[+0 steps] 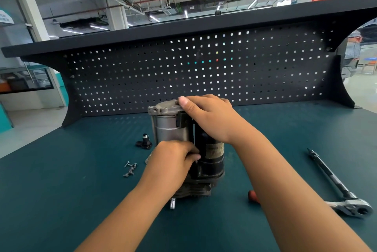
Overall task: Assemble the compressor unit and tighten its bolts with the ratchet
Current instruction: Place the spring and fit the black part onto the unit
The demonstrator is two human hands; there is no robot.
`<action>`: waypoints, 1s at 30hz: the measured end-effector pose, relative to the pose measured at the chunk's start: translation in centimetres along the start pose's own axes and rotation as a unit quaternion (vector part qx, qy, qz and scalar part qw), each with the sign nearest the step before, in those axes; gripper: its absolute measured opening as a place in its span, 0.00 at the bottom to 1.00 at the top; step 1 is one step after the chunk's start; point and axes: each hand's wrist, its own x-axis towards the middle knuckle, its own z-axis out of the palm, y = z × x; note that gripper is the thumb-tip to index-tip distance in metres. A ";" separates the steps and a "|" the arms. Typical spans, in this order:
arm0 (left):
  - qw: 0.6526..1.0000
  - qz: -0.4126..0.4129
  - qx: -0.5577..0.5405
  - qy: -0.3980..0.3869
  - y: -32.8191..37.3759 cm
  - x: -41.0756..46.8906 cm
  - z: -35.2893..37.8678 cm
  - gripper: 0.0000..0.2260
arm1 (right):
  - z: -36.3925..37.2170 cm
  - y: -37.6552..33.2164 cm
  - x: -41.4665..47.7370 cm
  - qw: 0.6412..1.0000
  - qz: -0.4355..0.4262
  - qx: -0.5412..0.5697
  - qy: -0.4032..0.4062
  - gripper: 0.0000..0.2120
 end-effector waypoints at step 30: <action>0.992 0.088 0.091 0.012 -0.3 -0.9 0.5 0.04 | 0.0 0.0 0.0 1.000 0.008 -0.015 -0.011 0.16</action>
